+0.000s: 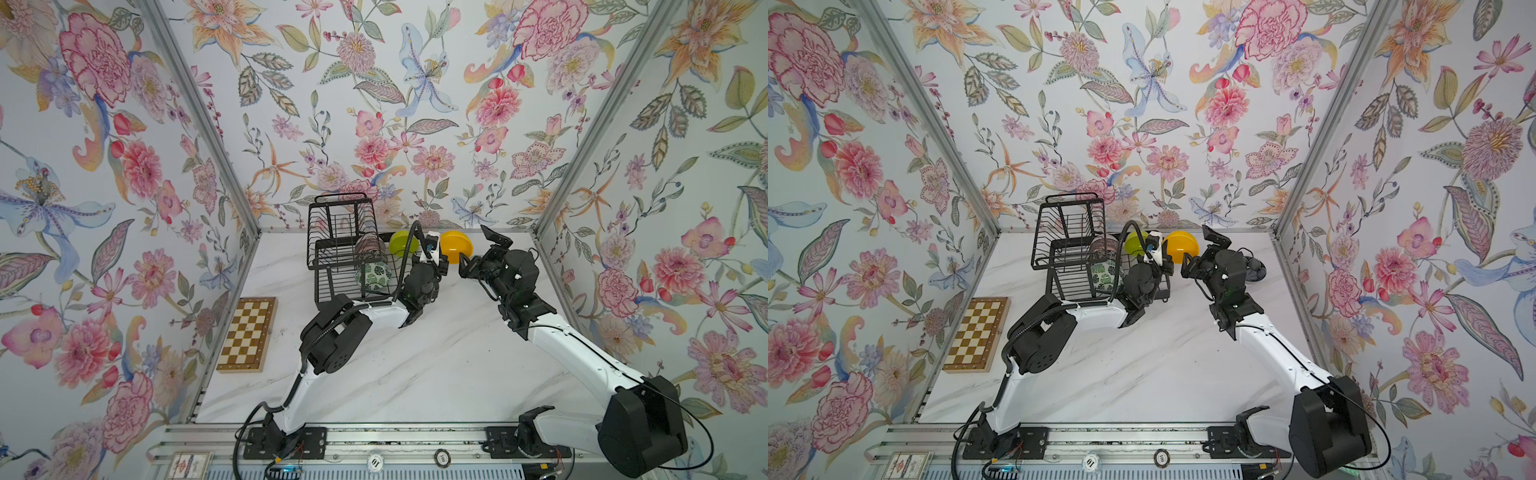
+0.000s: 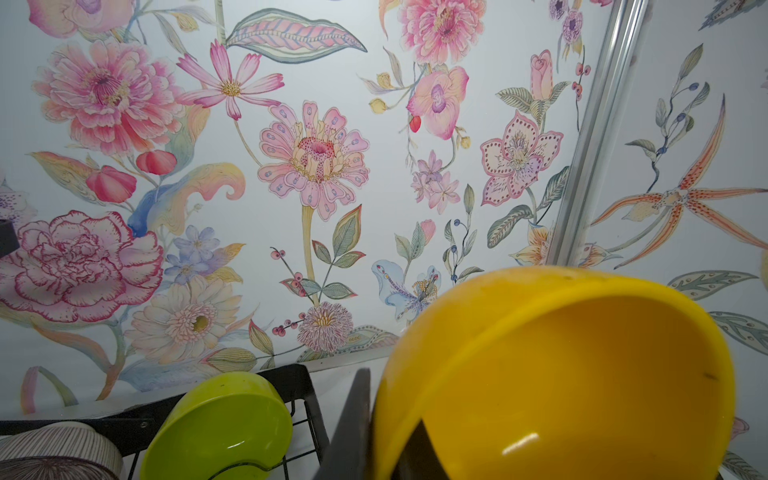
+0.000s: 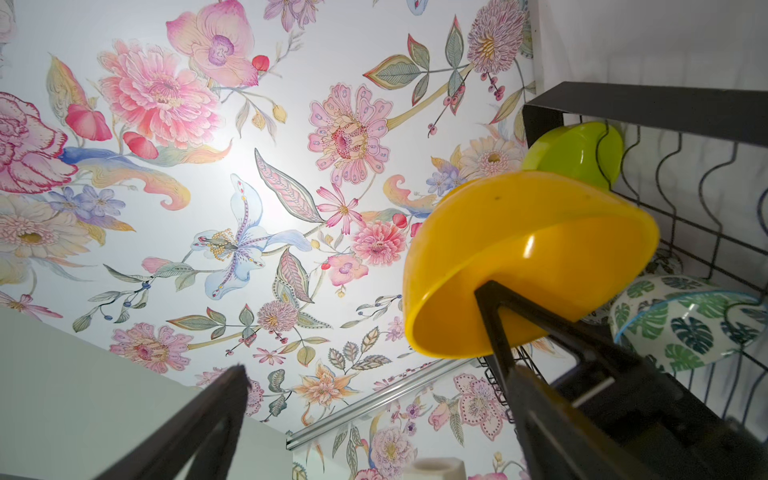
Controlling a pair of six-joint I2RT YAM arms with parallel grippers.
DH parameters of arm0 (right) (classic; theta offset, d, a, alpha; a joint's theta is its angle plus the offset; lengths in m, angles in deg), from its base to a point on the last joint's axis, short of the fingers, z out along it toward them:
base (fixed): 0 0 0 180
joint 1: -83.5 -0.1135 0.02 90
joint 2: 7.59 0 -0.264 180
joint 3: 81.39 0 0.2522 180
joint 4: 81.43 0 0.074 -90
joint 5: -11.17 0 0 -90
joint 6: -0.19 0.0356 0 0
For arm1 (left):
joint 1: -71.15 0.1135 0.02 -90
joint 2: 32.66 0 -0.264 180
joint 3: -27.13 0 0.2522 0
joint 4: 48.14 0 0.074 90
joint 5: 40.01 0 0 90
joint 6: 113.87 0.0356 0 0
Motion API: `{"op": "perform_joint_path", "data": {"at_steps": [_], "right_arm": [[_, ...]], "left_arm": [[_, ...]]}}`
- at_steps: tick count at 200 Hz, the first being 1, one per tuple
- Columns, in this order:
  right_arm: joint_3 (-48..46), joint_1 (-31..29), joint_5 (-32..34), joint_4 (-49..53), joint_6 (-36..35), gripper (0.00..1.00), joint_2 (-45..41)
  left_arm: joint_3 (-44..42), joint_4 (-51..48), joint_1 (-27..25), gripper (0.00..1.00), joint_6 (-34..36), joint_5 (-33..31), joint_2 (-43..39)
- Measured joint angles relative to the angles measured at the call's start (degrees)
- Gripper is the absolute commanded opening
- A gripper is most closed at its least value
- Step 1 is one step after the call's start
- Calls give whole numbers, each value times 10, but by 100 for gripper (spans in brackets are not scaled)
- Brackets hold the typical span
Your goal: Load the bowls into the dish rack
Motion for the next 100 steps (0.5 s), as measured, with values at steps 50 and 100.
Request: {"op": "perform_joint_path", "data": {"at_steps": [50,100], "right_arm": [[14,-4,28,-35,8,77,45],[41,-18,33,-60,13,48,93]], "left_arm": [[-34,34,-7,0,10,-9,0],[-48,52,-8,0,15,-26,-1]]}}
